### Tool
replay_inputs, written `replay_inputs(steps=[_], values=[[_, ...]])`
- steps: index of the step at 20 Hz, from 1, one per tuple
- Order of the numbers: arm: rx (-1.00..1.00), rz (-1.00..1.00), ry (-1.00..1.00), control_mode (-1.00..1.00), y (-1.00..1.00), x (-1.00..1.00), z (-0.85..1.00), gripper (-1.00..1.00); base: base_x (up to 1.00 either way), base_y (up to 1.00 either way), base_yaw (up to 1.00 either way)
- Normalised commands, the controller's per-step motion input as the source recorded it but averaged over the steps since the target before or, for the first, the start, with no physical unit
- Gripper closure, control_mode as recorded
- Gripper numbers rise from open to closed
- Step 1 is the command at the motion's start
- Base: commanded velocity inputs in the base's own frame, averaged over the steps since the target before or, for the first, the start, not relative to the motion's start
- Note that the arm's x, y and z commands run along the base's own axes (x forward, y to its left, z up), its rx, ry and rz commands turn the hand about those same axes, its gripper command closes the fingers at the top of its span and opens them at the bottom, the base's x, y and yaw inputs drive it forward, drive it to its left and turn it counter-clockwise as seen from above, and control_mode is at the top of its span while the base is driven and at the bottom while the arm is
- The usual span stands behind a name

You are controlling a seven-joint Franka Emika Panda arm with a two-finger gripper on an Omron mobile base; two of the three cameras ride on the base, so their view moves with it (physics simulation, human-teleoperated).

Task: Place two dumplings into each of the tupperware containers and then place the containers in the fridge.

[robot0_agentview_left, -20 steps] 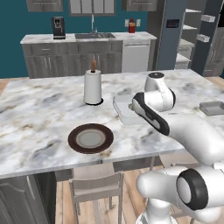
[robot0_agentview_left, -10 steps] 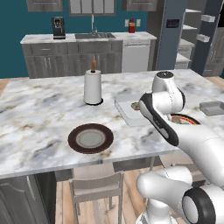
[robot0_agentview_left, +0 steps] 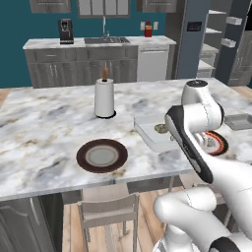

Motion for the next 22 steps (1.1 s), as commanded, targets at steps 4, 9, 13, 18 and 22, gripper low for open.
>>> replay_inputs(steps=[4, 9, 13, 18, 22], values=[[0.00, 0.00, -0.05, -1.00, -0.28, -0.23, 0.00, 1.00, 0.00, 0.00, 0.00], [0.00, 0.01, -0.06, -1.00, -0.14, -0.33, 0.00, 1.00, 0.00, 0.00, 0.00], [0.00, -0.01, 0.00, -1.00, 0.00, 0.00, 0.00, 1.00, 0.00, 0.00, 0.00], [0.00, -0.08, 0.00, -1.00, -0.02, 0.00, -0.01, 1.00, 0.00, 0.00, 0.00], [0.00, -0.23, 0.00, -1.00, 0.00, 0.00, -0.02, 1.00, 0.00, 0.00, 0.00]])
